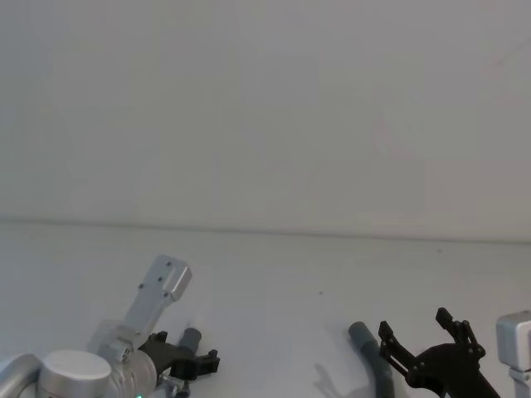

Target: Use both hands to pick up one end of the pipe from the table, align the ends, and insert them.

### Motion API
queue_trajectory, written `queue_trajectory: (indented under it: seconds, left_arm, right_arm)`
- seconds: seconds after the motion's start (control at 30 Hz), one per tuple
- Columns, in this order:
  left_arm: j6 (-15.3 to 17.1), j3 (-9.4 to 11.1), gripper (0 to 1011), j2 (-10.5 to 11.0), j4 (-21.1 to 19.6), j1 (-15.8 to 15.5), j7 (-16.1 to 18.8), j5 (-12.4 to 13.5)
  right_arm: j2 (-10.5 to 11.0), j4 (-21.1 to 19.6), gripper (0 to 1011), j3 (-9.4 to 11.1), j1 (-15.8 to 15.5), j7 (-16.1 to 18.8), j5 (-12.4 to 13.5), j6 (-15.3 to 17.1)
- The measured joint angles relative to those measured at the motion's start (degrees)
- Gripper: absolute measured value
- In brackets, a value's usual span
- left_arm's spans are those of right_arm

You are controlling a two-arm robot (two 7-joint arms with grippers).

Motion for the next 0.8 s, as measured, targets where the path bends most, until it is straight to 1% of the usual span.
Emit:
queue_trajectory:
  seconds: [0.1,0.13,0.23,0.37,0.43,0.53,0.73,0.8]
  left_arm:
    - [-0.10,0.00,1000,-0.22,0.34,-0.09,0.10,0.15]
    - [-0.12,0.00,969,-0.25,0.42,-0.10,0.12,0.19]
    - [-0.26,0.00,917,-0.41,0.68,-0.15,0.20,0.29]
    - [-0.35,0.01,801,-0.61,0.89,-0.21,0.25,0.36]
    - [-0.39,0.01,765,-0.71,0.99,-0.24,0.28,0.40]
    - [-0.45,0.00,650,-0.78,1.11,-0.26,0.31,0.43]
    - [-0.50,0.00,485,-0.83,1.26,-0.29,0.37,0.50]
    - [-0.52,0.00,405,-0.84,1.31,-0.30,0.39,0.54]
  right_arm:
    - [0.00,0.00,1000,0.00,0.00,0.00,0.00,0.00]
    - [0.00,0.00,1000,0.00,0.00,0.00,0.00,0.00]
    - [0.00,0.00,1000,0.00,0.00,0.00,0.00,0.00]
    - [0.00,0.00,1000,0.00,0.00,0.00,0.00,0.00]
    - [0.00,0.00,1000,0.00,0.00,0.00,0.00,0.00]
    - [0.00,0.00,1000,0.00,0.00,0.00,0.00,0.00]
    - [0.00,0.00,1000,0.00,0.00,0.00,0.00,0.00]
    - [0.00,0.00,1000,0.00,0.00,0.00,0.00,0.00]
